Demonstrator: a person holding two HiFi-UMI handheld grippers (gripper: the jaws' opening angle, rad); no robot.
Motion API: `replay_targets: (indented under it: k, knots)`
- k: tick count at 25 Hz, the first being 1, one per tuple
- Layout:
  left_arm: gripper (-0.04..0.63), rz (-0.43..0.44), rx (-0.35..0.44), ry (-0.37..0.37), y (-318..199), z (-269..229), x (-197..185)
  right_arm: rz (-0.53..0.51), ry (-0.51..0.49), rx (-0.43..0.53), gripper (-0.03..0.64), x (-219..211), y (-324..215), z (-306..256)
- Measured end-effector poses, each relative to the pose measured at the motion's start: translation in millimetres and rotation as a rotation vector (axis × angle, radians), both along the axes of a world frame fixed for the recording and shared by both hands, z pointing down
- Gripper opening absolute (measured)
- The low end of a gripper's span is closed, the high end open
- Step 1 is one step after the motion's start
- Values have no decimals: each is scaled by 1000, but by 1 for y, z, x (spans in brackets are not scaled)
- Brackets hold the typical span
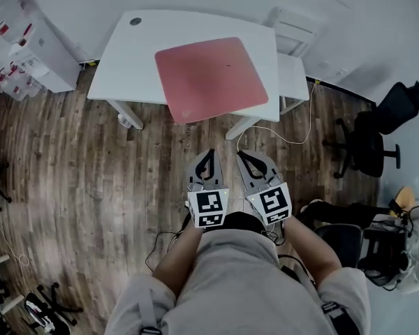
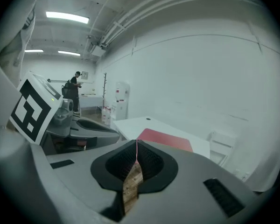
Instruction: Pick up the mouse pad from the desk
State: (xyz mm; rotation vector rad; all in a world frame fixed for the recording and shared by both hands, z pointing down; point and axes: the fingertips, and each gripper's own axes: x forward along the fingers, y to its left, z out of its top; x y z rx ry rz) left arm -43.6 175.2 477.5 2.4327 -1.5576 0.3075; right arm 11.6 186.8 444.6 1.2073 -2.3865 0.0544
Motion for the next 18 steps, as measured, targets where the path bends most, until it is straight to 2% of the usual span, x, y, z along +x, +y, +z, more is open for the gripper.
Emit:
replay_targets:
  k: [3,7,12,16,18]
  knots:
    - [9,-25,-60,-11,-10,34,-15,-12,55,-30,40,-13,-12,16]
    - [9,-73,-132,-19,-21,70,-30,-37,55,-109,40,-20,-22,40]
    - [9,-103,-214,-27,-45,109,-35,-73,82,-121,40,-22,-43,54]
    - [9,-122,-280,-3,-61,143,-39,-89,80,-148,40,-18,-63,73]
    - [9,-122,-291,-41,-71,161,-38,-99,92,-169,40,-15,-75,82]
